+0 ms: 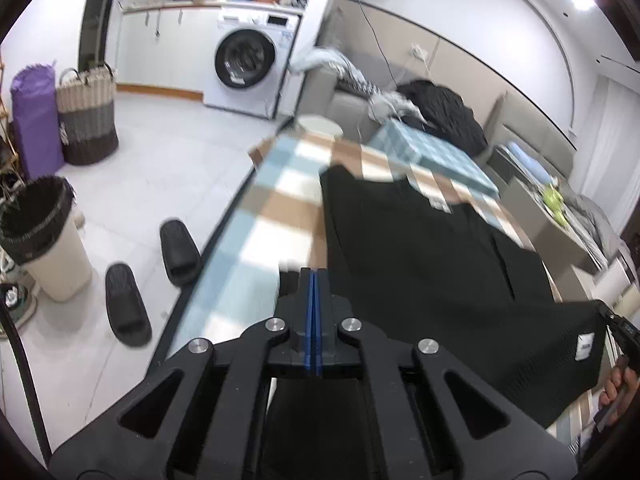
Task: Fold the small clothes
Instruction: 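Lift the hem with both grippers and fold it toward the collar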
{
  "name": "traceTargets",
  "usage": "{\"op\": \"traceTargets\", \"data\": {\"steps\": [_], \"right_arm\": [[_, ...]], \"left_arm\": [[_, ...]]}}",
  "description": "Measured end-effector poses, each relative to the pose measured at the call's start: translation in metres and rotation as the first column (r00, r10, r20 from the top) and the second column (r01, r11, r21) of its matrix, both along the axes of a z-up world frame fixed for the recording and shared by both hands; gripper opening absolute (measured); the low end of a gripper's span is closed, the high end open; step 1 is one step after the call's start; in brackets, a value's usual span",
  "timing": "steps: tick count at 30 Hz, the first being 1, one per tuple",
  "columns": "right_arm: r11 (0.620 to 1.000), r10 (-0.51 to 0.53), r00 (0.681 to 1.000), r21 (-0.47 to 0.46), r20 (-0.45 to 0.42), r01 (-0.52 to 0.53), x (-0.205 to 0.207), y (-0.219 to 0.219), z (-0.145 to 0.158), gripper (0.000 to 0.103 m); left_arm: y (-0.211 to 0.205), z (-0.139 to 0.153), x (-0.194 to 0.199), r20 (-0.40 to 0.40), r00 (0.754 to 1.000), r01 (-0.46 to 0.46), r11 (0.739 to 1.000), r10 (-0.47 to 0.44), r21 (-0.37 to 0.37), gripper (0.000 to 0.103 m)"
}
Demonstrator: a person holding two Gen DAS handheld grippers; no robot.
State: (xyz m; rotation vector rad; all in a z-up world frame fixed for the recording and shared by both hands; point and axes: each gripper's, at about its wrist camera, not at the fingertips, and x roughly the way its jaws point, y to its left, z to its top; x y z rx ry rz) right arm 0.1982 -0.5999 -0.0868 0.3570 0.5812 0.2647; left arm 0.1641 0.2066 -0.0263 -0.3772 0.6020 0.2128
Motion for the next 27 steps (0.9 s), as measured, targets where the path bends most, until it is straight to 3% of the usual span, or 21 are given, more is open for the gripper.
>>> {"op": "traceTargets", "data": {"steps": [7,8,9,11,13,16,17,19,23,25,26,27], "right_arm": [[1.0,-0.006,0.996,-0.007,-0.089,0.006,0.034,0.008,-0.01,0.006],[1.0,-0.006,0.995,-0.003,-0.101,0.006,0.033,0.006,-0.013,0.006],[1.0,-0.004,0.994,0.008,-0.111,0.005,0.032,0.002,-0.017,0.009],[0.999,0.004,0.989,0.035,-0.149,0.001,0.029,-0.004,-0.025,0.011],[0.999,0.008,0.986,0.044,-0.166,-0.001,0.025,-0.008,-0.029,0.014],[0.999,0.041,0.982,0.04,-0.182,-0.034,0.019,-0.008,-0.033,0.028],[0.999,0.046,0.981,0.037,-0.187,-0.04,0.017,-0.007,-0.034,0.037],[0.998,0.054,0.979,0.026,-0.196,-0.05,0.017,-0.005,-0.038,0.04],[0.997,0.072,0.973,0.01,-0.219,-0.071,0.021,0.0,-0.045,0.04],[0.997,0.074,0.974,-0.007,-0.216,-0.077,0.021,0.004,-0.047,0.026],[0.996,0.082,0.977,-0.011,-0.199,-0.086,0.019,0.005,-0.046,0.012],[0.995,0.094,0.979,-0.003,-0.179,-0.096,0.016,0.004,-0.045,0.006]], "left_arm": [[0.01,-0.006,0.016,-0.097,0.995,0.019,0.999,-0.023,-0.043,0.001],[0.007,-0.011,0.014,-0.127,0.991,0.03,0.999,-0.034,-0.038,0.011],[0.006,-0.016,0.013,-0.148,0.988,0.032,0.999,-0.037,-0.034,0.028],[0.004,-0.024,0.006,-0.172,0.984,0.044,0.997,-0.053,-0.06,0.048],[0.001,-0.029,-0.001,-0.163,0.984,0.054,0.995,-0.066,-0.079,0.052],[-0.008,-0.038,-0.002,-0.187,0.976,0.096,0.992,-0.111,-0.087,0.052],[-0.012,-0.042,-0.001,-0.198,0.973,0.102,0.992,-0.116,-0.076,0.052],[-0.018,-0.049,0.002,-0.213,0.969,0.114,0.991,-0.125,-0.066,0.049],[-0.019,-0.051,0.003,-0.185,0.976,0.106,0.991,-0.119,-0.075,0.01],[-0.018,-0.047,0.001,-0.158,0.981,0.099,0.993,-0.109,-0.071,0.007],[-0.017,-0.044,0.001,-0.145,0.984,0.094,0.993,-0.104,-0.069,0.006],[-0.015,-0.039,-0.001,-0.121,0.988,0.09,0.994,-0.097,-0.069,0.006]]}}
